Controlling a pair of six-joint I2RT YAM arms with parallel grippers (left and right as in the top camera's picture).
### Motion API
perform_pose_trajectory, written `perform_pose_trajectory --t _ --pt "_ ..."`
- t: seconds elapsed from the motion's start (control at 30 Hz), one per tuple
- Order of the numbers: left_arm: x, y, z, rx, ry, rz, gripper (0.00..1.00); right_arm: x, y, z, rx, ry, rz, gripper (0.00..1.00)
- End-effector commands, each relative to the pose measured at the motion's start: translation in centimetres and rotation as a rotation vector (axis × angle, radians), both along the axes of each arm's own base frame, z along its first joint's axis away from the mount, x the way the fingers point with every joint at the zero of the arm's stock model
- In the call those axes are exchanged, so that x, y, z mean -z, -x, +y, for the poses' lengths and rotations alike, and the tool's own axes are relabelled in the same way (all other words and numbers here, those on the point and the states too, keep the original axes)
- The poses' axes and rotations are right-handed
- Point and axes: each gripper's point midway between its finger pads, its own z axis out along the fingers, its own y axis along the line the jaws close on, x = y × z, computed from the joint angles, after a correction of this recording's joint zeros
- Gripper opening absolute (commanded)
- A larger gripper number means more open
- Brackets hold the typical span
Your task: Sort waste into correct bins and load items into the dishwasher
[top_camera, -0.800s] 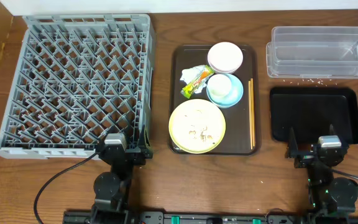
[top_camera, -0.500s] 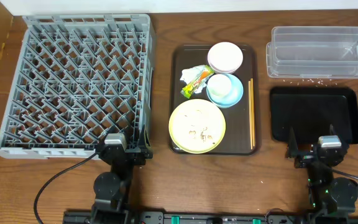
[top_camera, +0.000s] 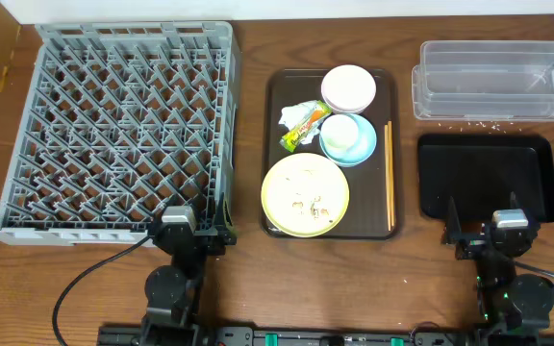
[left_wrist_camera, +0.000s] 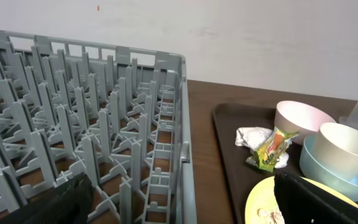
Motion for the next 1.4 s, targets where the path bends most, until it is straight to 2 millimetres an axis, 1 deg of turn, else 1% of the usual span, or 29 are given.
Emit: perform_pose_trajectory --t 0.0,1.03,1.07,1.1,1.17,1.2,1.23,1.3,1.33,1.37 --pt "1.9 0.0 -0.3 0.015 -0.014 0.046 0.94 0.0 0.0 -0.4 0.014 -0.013 -0.002 0.99" --pt "1.7 0.0 -0.3 0.015 -0.013 0.039 0.94 0.0 0.0 -0.4 0.014 -0.013 -0.002 0.99" --pt "1.5 0.0 -0.3 0.015 -0.011 0.030 0.94 0.0 0.0 -0.4 0.015 -0.013 -0.002 0.99" --pt "1.0 -0.1 -0.7 0.038 0.016 0.010 0.94 0.0 0.0 -0.4 0.014 -0.013 -0.002 0.99" --pt "0.1 0.0 -2.1 0.117 0.066 -0.018 0.94 0.0 0.0 -0.4 0.014 -0.013 -0.002 0.99" --pt "0.1 0.1 -2.4 0.129 0.067 -0.017 0.94 0.0 0.0 -0.4 0.014 -0.013 -0.002 0.99" --pt "-0.4 0.0 -2.4 0.129 0.069 -0.041 0.94 0.0 0.0 -0.4 0.014 -0.013 -0.002 0.99" --pt "-2.1 0.0 -2.7 0.151 0.084 -0.106 0.94 0.0 0.0 -0.4 0.014 -0.013 -0.002 0.99" --pt "-3.7 0.1 -2.9 0.164 0.090 -0.171 0.94 0.0 0.0 -0.4 0.014 -0.013 -0.002 0.99" --pt "-4.7 0.2 -2.9 0.165 0.092 -0.213 0.94 0.0 0.0 -0.4 0.014 -0.013 -0.002 0.99"
